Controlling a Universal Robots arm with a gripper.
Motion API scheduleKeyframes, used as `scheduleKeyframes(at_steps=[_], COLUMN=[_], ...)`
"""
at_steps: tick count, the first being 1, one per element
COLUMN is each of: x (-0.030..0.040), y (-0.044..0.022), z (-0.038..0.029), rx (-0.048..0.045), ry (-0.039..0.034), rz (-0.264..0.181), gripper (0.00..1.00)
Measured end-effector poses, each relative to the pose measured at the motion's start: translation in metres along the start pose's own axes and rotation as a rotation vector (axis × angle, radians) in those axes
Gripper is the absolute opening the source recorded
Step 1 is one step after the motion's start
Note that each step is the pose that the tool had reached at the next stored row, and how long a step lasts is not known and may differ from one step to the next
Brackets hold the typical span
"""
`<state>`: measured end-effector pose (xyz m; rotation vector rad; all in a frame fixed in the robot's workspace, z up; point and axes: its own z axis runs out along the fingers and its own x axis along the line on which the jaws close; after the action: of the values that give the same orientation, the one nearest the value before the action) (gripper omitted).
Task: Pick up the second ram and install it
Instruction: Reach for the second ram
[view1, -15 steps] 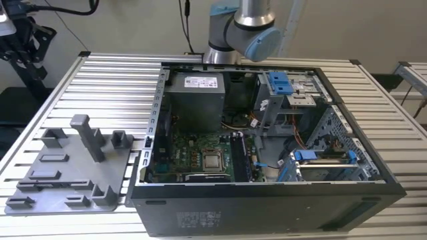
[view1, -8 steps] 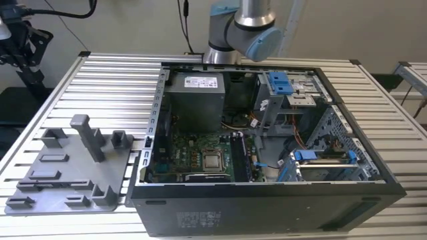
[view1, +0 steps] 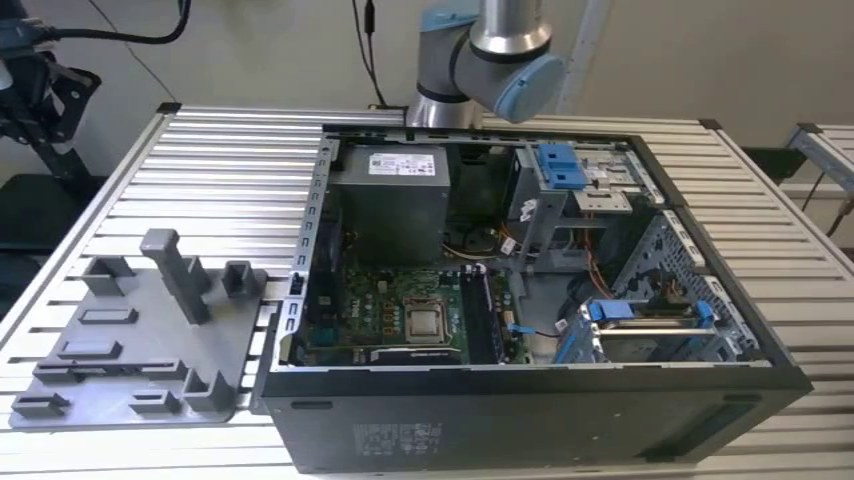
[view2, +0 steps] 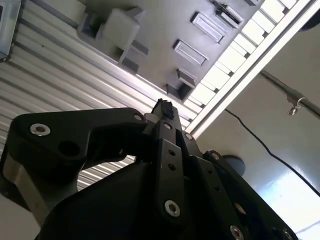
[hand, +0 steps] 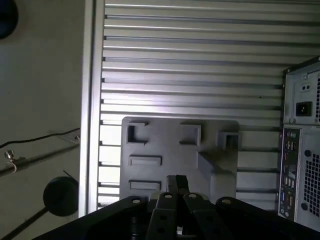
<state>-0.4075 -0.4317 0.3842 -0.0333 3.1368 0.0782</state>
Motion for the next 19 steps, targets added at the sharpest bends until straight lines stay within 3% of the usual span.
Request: scheduleKeyframes(at_steps=[7,19], x=[-0.0011,-0.0013], y=[-0.0159,-0.0490], z=[-0.0004,-0.0011], rx=[-0.0001,-0.0003], ry=[0.0044,0.0108], rz=[0.000,0.001], gripper=[0.11,0.11])
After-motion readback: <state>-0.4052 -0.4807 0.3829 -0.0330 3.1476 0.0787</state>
